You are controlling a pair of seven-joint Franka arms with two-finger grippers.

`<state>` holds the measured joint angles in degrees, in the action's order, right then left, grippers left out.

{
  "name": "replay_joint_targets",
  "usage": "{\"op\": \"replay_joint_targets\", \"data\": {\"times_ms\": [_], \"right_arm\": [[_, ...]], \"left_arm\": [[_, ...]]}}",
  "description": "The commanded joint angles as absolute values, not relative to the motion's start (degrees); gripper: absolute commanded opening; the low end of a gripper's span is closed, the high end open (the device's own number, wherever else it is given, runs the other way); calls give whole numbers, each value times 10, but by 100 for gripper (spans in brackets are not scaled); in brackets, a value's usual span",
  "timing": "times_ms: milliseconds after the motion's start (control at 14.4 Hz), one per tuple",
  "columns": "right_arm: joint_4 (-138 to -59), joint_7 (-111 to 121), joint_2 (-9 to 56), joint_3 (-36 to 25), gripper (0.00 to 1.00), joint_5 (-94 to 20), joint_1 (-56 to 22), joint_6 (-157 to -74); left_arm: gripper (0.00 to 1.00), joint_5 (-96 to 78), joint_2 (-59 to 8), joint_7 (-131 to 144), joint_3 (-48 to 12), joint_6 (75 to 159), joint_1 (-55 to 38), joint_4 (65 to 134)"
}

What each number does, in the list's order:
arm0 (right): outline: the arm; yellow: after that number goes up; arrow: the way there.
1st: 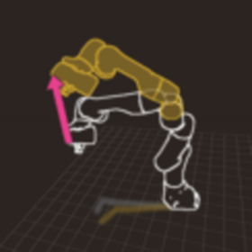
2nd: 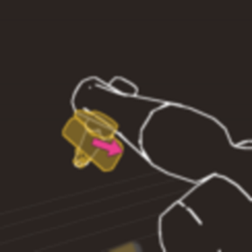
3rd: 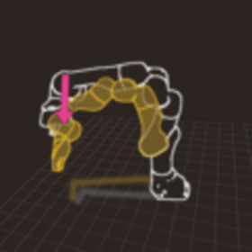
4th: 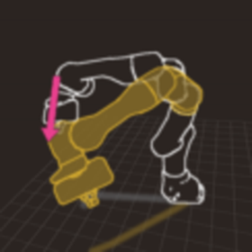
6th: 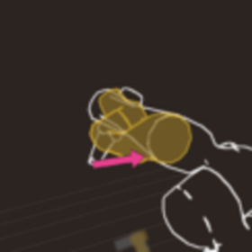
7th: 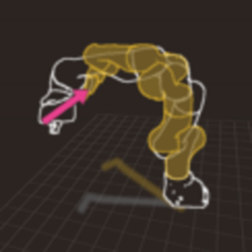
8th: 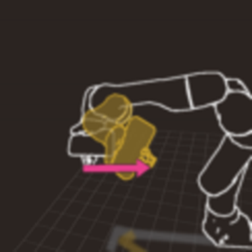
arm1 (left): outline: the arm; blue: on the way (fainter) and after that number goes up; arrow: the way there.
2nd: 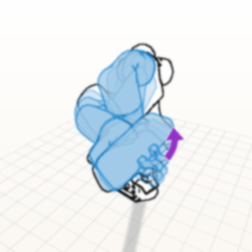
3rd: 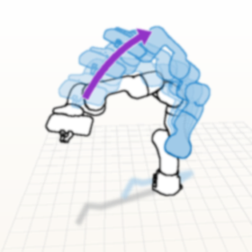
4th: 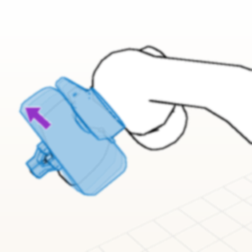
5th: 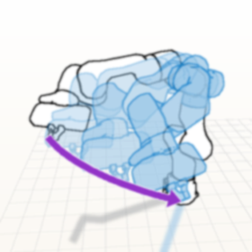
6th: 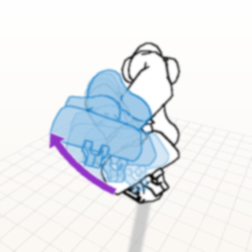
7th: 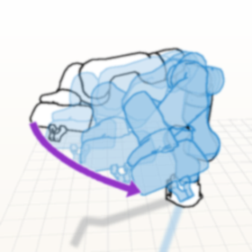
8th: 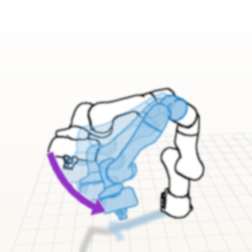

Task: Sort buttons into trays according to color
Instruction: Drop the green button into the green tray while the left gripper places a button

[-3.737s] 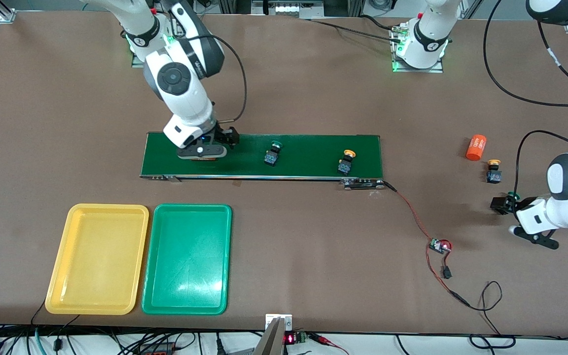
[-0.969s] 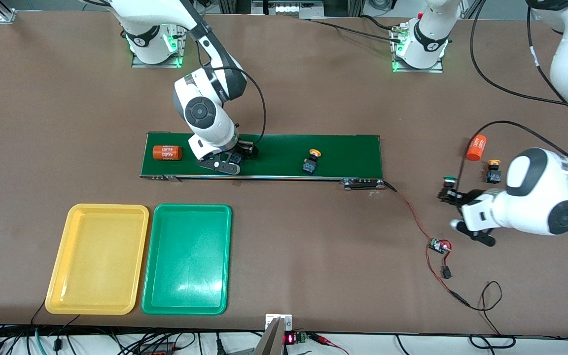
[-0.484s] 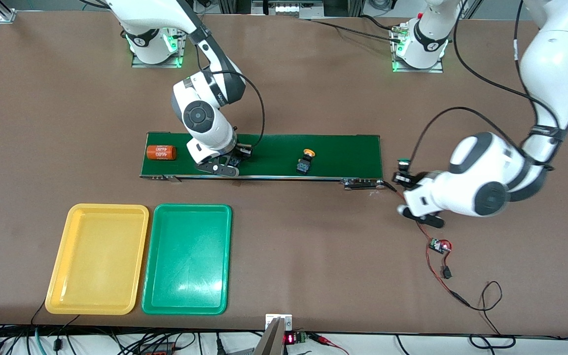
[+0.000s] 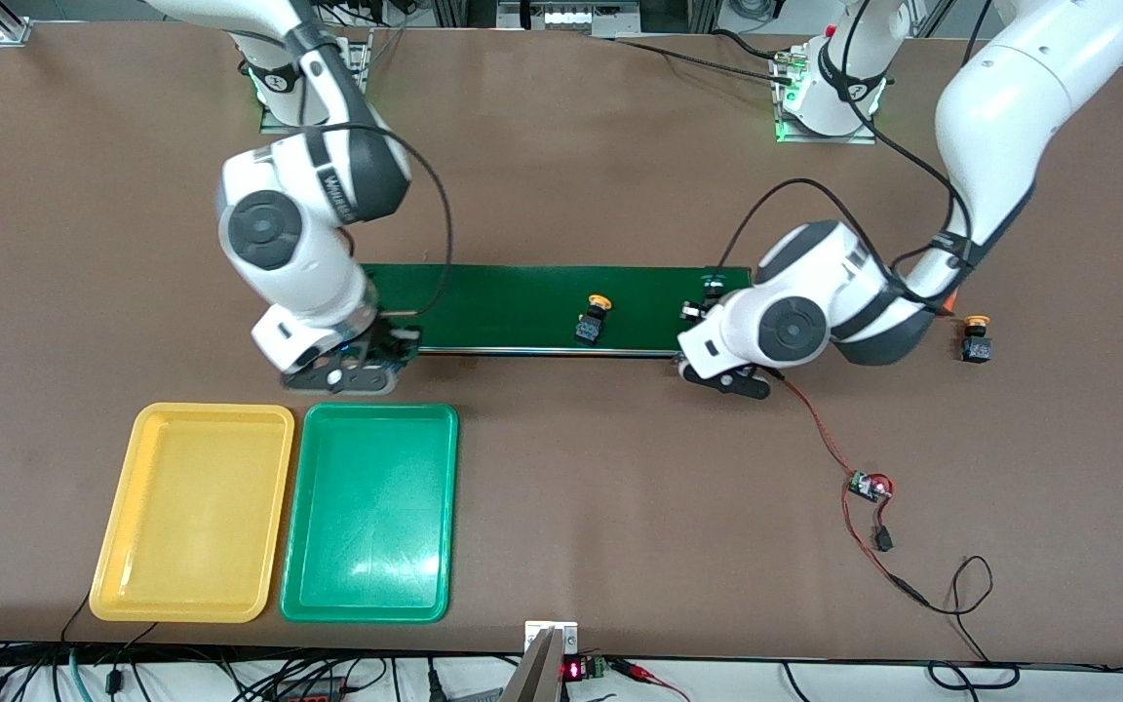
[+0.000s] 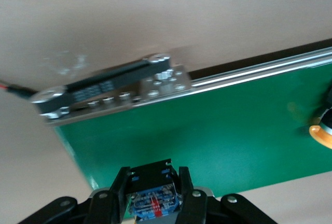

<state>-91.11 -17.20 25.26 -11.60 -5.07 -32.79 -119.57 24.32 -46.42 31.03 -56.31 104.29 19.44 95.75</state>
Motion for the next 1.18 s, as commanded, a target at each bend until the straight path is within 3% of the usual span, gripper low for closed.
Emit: {"op": "replay_joint_targets", "data": {"times_ms": [0, 415, 554, 623, 692, 761, 831, 900, 969, 1107], "right_arm": [[-806, -61, 351, -112, 0, -45, -278, -1207], [-773, -34, 461, -107, 1, -52, -236, -1366], [-773, -34, 483, -108, 6, -52, -229, -1402], [-773, -34, 489, -107, 7, -52, -227, -1407], [-773, -34, 493, -108, 9, -51, -227, -1407], [-774, -34, 496, -108, 18, -51, -226, -1408], [-775, -35, 499, -108, 37, -51, -226, -1409], [-775, -36, 502, -108, 79, -52, -226, -1411], [-777, -36, 504, -108, 98, -53, -223, -1423], [-778, -34, 501, -108, 100, -53, -224, -1433]], "left_arm": [[1, 250, -417, 321, -561, 1106, 212, 1025], [2, 298, -416, 352, -559, 1169, 208, 1053], [3, 335, -420, 381, -558, 1193, 204, 1070], [6, 341, -421, 389, -556, 1200, 204, 1072], [16, 341, -421, 393, -556, 1200, 203, 1072], [53, 340, -421, 393, -556, 1199, 203, 1070], [100, 340, -421, 387, -559, 1194, 207, 1066], [100, 340, -418, 390, -561, 1193, 207, 1063], [100, 340, -415, 388, -562, 1191, 212, 1055], [100, 338, -406, 384, -581, 1148, 229, 1030]]}}
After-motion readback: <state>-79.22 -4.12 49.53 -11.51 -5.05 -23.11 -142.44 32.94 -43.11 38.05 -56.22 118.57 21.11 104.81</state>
